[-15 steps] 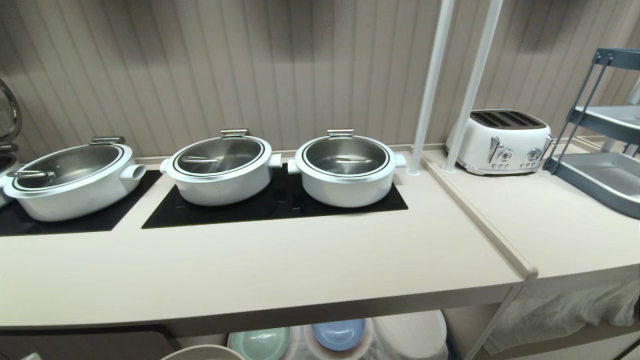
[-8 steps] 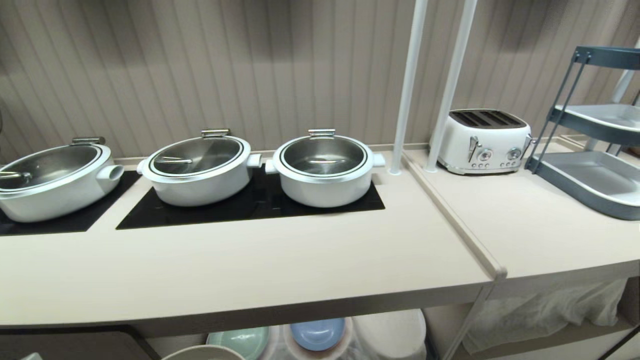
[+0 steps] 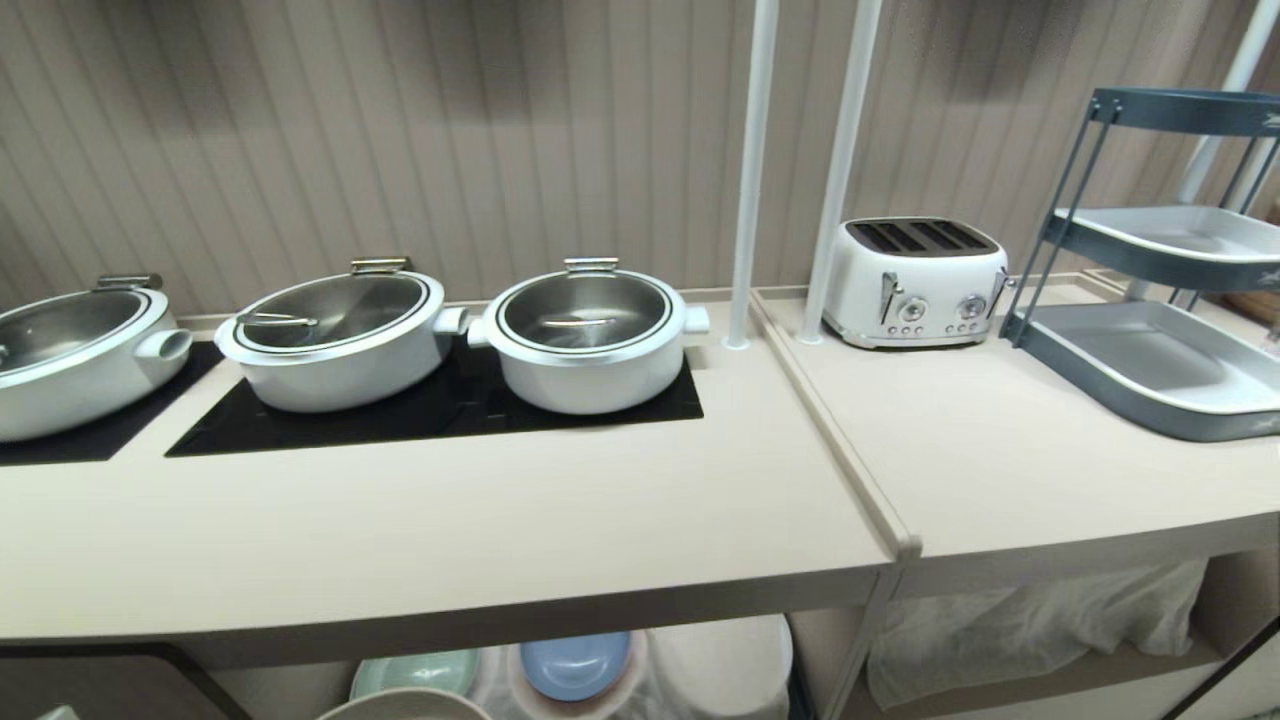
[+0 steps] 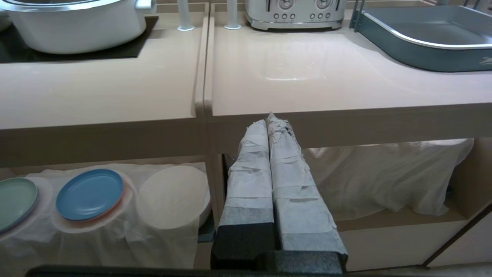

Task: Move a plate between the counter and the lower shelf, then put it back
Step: Put the plate in the cupboard

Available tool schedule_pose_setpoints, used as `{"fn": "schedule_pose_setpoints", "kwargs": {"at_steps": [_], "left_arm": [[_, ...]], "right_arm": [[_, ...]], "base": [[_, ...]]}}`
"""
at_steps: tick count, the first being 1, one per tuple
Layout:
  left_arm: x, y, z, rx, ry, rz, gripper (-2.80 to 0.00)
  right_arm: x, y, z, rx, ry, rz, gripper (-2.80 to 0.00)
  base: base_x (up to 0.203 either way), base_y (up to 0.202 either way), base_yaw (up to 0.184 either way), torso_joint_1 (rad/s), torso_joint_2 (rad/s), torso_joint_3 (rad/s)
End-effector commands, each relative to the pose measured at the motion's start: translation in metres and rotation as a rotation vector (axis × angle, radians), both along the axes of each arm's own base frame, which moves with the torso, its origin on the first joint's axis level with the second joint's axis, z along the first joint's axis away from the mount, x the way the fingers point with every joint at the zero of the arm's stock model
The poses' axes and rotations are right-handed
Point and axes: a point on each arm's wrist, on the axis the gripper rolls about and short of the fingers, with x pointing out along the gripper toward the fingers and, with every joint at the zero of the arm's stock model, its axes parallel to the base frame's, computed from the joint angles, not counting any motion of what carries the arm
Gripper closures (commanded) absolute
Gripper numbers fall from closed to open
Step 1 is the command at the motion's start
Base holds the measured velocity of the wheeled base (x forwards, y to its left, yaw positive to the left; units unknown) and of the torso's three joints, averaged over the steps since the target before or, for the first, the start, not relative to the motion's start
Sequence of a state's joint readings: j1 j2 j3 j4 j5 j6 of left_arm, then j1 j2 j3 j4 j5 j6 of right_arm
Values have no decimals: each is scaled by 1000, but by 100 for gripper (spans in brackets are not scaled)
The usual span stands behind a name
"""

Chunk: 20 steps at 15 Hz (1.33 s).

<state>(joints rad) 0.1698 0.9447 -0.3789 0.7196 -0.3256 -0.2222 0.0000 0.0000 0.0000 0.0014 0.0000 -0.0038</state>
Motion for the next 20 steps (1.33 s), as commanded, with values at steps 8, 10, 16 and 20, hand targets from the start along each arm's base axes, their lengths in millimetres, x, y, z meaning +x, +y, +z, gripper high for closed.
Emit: {"fn": "schedule_pose_setpoints", "kwargs": {"at_steps": [8,10,16,20], "left_arm": [[-1,0,1,0,-9,-1,0],[-1,0,1,0,-10,-1,0],[-1,0,1,-2,-9,-2,0],[-2,0,1,1,-15,-1,0]], "right_arm": [[0,0,0,-1,0,0,0],[0,0,0,-1,0,0,0],[0,0,0,-1,0,0,0],[0,0,0,-1,-1,0,0]], "base": [[0,-197,0,4,3,3],[0,-196,2,3,7,1],[0,-194,2,4,4,3],[0,-195,2,1,3,3]]}}
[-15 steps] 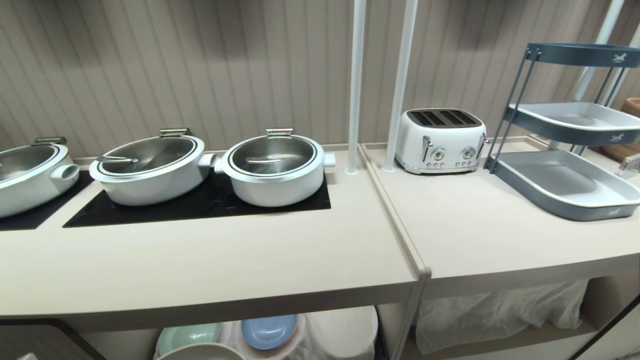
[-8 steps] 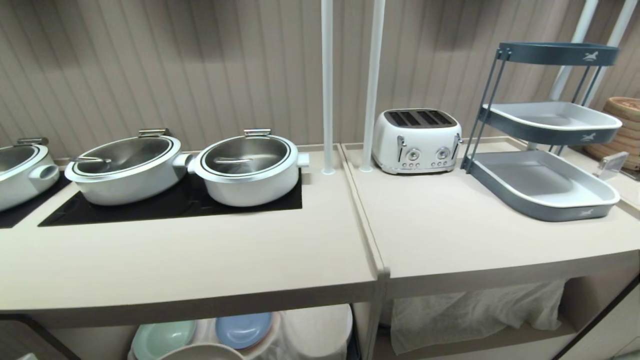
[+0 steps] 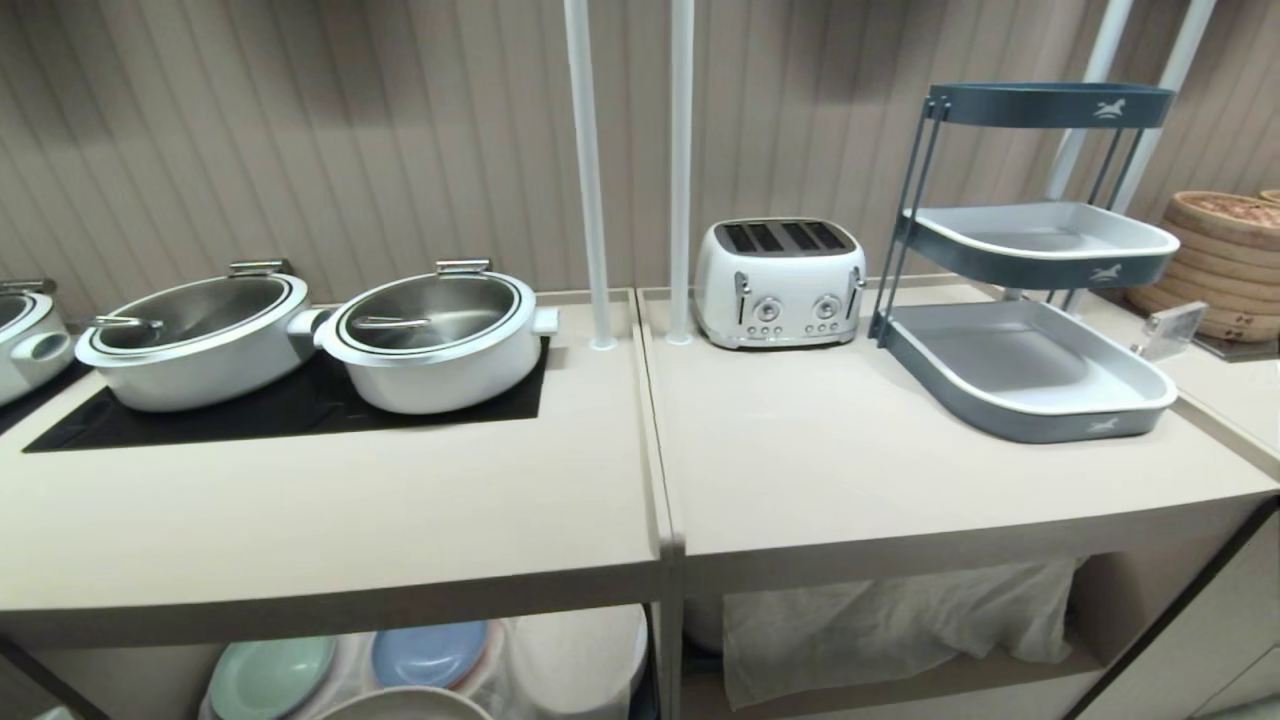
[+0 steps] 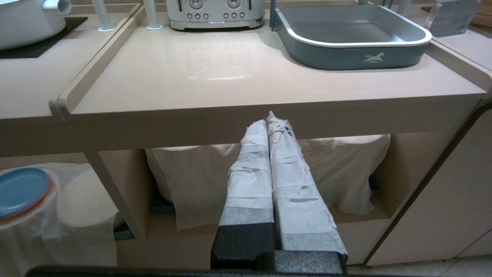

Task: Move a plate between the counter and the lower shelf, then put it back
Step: Put the plate in the cupboard

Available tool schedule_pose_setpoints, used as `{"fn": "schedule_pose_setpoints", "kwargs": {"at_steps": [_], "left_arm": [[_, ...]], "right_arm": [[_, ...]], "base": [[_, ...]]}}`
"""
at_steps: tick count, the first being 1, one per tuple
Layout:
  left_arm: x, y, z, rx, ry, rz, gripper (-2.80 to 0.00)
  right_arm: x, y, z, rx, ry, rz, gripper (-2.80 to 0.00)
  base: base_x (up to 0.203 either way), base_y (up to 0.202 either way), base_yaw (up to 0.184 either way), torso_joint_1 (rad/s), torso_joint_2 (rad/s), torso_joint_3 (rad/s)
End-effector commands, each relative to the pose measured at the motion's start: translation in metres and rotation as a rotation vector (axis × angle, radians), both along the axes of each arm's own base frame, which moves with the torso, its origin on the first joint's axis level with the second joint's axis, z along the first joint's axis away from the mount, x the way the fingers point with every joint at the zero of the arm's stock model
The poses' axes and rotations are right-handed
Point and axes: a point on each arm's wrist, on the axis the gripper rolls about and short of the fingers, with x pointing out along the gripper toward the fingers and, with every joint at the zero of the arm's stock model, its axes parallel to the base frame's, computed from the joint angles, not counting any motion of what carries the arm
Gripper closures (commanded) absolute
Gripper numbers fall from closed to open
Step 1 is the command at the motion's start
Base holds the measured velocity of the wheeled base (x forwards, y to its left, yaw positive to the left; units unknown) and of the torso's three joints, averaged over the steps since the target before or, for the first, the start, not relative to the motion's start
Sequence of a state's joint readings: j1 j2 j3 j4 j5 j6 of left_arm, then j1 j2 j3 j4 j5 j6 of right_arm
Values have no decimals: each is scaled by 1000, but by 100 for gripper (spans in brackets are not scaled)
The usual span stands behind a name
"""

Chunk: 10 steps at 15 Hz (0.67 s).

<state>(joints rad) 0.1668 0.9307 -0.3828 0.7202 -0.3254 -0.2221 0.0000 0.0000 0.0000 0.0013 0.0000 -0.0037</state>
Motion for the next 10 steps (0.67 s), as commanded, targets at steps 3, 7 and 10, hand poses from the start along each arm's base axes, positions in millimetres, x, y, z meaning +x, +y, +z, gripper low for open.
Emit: {"fn": "schedule_pose_setpoints", "kwargs": {"at_steps": [3,7,10], "left_arm": [[-2,0,0,0,-8,3,0],[-3,-1,0,0,-14,3,0],[-4,-1,-1,3,-12,4,0]], "right_arm": [[0,0,0,-1,0,0,0],[0,0,0,0,0,0,0],[0,0,0,-1,-1,0,0]], "base": [[0,-86,0,5,2,1],[0,0,0,0,0,0],[0,0,0,0,0,0]]}}
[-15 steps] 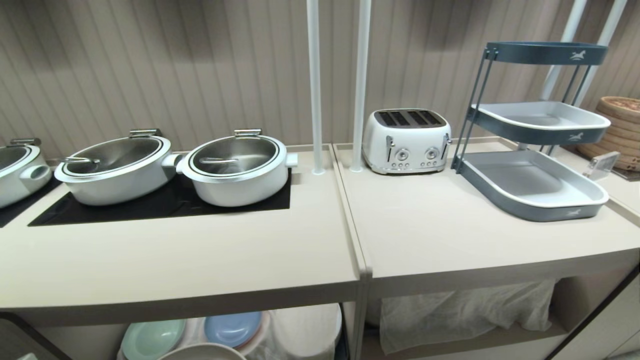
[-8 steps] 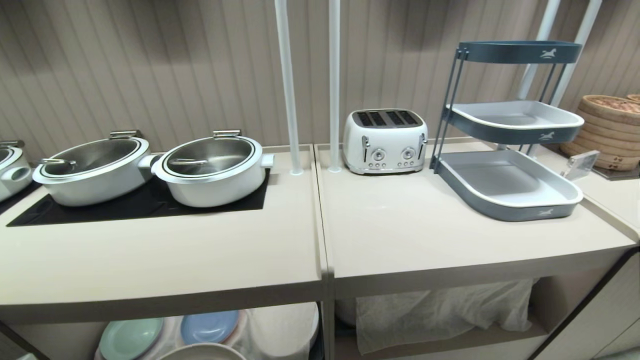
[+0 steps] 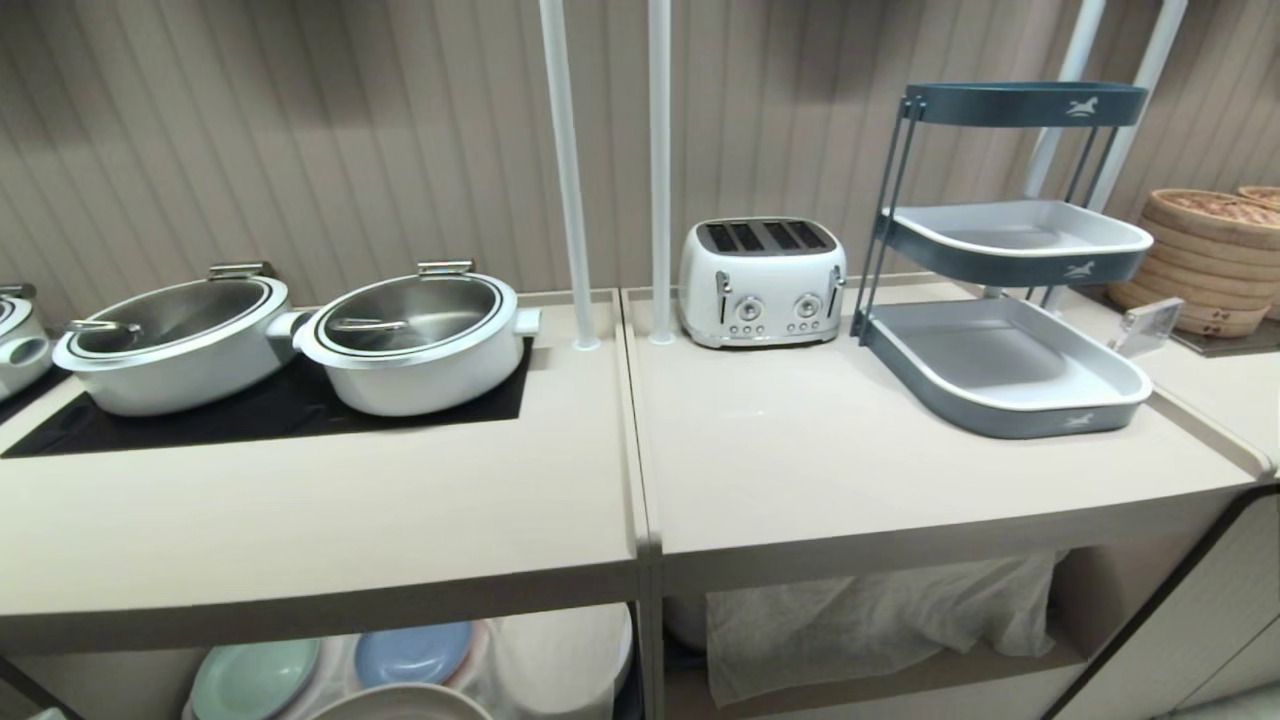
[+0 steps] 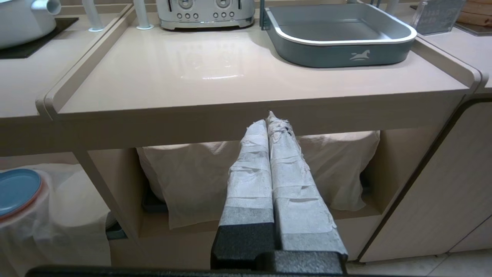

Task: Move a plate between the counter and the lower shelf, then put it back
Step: Put the plate in the cupboard

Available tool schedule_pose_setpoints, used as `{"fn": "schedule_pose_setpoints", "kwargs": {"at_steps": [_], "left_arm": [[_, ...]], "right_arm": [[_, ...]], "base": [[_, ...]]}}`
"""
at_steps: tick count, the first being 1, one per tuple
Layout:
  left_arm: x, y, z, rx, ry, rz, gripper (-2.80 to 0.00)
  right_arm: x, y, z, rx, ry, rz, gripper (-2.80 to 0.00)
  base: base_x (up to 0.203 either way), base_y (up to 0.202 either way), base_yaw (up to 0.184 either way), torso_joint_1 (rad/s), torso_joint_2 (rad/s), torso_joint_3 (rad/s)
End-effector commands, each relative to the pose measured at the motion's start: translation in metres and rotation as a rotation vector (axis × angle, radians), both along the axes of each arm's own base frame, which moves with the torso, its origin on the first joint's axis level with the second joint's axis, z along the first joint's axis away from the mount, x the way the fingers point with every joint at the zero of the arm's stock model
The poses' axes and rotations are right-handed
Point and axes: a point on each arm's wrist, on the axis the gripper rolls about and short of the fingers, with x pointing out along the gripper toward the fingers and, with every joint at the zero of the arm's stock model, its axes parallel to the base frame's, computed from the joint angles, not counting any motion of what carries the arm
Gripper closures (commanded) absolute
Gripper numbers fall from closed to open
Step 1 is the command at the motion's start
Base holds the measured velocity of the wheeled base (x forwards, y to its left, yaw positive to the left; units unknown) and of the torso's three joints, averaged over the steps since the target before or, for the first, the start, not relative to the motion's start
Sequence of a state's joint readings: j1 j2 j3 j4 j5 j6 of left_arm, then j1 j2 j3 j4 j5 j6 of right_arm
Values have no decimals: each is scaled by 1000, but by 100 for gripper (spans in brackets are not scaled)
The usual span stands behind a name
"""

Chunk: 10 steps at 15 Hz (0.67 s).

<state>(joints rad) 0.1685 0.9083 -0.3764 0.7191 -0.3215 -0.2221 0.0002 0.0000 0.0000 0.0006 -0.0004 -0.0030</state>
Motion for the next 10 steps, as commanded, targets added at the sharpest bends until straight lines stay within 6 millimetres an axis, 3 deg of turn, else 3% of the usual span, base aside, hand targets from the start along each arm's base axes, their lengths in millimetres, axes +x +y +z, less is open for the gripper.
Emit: {"fn": "schedule_pose_setpoints", "kwargs": {"at_steps": [1,10], "left_arm": [[-1,0,0,-4,0,1,0],[-4,-1,-2,7,-6,2,0]], "right_arm": [[0,0,0,0,0,0,0],[0,0,0,0,1,0,0]], "base": [[0,0,0,0,0,0],[0,0,0,0,0,0]]}}
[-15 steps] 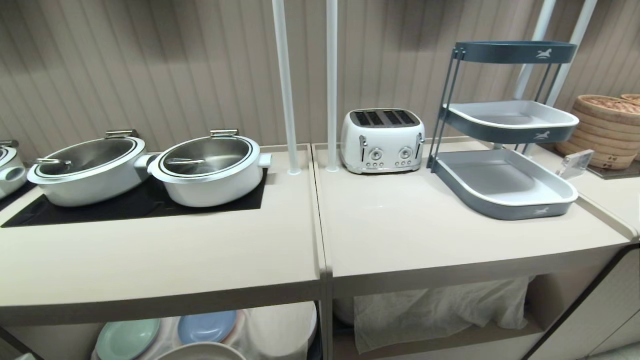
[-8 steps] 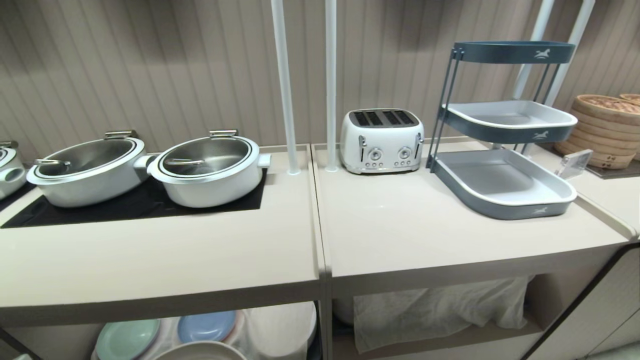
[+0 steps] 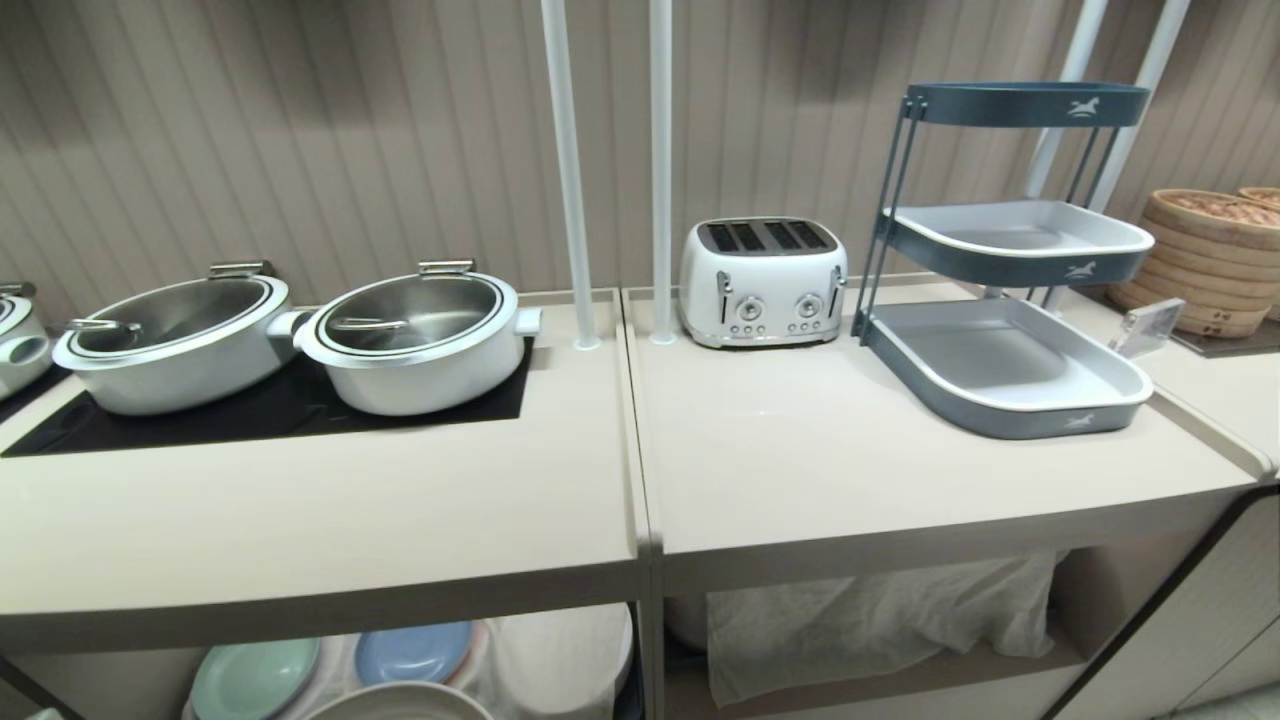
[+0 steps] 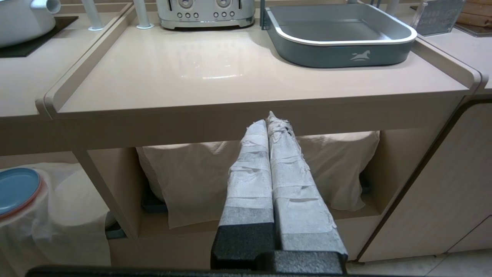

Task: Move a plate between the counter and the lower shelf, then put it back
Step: Put the plate in the cupboard

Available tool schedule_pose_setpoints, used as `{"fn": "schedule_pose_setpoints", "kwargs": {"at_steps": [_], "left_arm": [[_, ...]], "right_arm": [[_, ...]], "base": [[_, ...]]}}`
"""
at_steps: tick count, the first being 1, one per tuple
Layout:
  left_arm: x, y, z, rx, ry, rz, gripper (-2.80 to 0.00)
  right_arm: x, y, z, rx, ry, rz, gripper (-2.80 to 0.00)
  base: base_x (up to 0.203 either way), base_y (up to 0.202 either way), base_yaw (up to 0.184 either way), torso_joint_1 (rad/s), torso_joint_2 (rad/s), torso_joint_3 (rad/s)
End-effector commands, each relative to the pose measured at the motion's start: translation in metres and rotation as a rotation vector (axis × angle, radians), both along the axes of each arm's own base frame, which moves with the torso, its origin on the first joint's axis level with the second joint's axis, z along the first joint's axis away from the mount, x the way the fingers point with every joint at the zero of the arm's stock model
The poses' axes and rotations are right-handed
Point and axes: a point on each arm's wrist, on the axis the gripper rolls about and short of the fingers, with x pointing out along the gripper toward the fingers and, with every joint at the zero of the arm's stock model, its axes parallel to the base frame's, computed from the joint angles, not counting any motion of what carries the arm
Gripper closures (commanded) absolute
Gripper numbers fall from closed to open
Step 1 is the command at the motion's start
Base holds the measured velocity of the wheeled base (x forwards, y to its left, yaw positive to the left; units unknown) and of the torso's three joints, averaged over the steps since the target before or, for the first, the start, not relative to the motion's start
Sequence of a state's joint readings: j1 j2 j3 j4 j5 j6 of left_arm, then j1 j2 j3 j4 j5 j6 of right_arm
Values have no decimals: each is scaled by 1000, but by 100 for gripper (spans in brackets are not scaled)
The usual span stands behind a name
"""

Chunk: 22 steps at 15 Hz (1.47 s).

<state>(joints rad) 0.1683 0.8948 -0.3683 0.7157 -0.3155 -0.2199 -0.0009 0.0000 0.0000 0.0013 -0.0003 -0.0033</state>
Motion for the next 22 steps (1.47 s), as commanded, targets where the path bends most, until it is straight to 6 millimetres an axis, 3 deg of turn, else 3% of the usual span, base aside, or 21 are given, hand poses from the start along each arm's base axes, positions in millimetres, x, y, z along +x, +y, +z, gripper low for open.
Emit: {"fn": "schedule_pose_setpoints", "kwargs": {"at_steps": [1,22], "left_arm": [[-3,-1,0,0,-8,2,0],[-8,-2,0,-6,-26,1,0]], "right_arm": [[0,0,0,-1,-1,1,0],[0,0,0,0,0,1,0]], "base": [[0,0,0,0,0,0],[0,0,0,-24,52,26]]}}
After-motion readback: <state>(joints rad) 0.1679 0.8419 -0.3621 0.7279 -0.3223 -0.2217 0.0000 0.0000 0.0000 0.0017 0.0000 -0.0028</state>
